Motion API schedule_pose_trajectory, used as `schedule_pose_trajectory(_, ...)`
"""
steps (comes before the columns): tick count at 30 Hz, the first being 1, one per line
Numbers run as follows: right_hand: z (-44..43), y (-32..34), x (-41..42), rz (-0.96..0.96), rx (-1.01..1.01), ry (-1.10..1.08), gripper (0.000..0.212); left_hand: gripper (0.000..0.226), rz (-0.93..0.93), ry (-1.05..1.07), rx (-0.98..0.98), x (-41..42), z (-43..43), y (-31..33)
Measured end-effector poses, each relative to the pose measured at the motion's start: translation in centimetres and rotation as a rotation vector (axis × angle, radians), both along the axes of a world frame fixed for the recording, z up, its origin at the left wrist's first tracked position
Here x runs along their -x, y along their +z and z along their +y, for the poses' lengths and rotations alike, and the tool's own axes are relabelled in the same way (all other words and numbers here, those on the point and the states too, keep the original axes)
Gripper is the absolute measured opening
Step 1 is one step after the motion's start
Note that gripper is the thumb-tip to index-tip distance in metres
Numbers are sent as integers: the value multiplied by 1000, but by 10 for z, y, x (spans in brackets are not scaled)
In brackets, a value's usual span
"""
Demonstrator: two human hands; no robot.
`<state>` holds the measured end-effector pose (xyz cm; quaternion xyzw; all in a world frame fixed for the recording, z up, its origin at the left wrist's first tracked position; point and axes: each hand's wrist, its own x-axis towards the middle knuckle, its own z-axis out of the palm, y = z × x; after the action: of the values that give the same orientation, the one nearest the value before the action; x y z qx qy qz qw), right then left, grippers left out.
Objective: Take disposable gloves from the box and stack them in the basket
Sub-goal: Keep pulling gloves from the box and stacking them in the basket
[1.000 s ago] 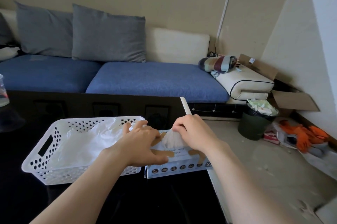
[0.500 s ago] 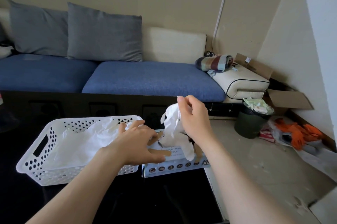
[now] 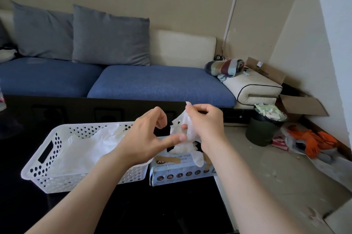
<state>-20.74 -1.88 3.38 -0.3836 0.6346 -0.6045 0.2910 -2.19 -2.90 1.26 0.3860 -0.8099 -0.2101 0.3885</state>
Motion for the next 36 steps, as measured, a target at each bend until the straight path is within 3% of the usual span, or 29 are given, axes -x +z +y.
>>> schedule_pose_trajectory(2,5,3,-3,-134,-66,46,14,73,-78,3,23,0,2,1)
schedule_pose_trajectory(4,8,7,-5,-209,-105,60,16,57,-106,8,28,1,-1,-3)
schedule_pose_trajectory(7,9,9,-6,-312,-148,70,21,25,-19,22,2,3,-3,-3)
schedule_pose_trajectory(11,10,9,-6,-463,-223,96,34,9,90,73,-27,1,-5,1)
schedule_pose_trajectory(17,17,16,-3,-487,-421,245,42,12,235,175,-70,1,-6,6)
schedule_pose_trajectory(20,18,18,0,-587,-450,299,41,12,264,263,-58,-1,-9,6)
schedule_pose_trajectory(24,17,18,0,-761,-333,330,13,16,285,322,-52,-5,-10,7)
schedule_pose_trajectory(27,17,16,-1,-904,-183,293,22,19,306,323,-83,-5,-10,8)
schedule_pose_trajectory(29,15,16,-3,-842,-123,257,24,22,318,303,-107,-4,-9,8)
schedule_pose_trajectory(33,13,14,-6,-346,-26,260,26,23,307,223,-107,-3,-8,6)
schedule_pose_trajectory(36,13,10,-11,-63,86,407,41,26,260,156,-95,-1,-8,6)
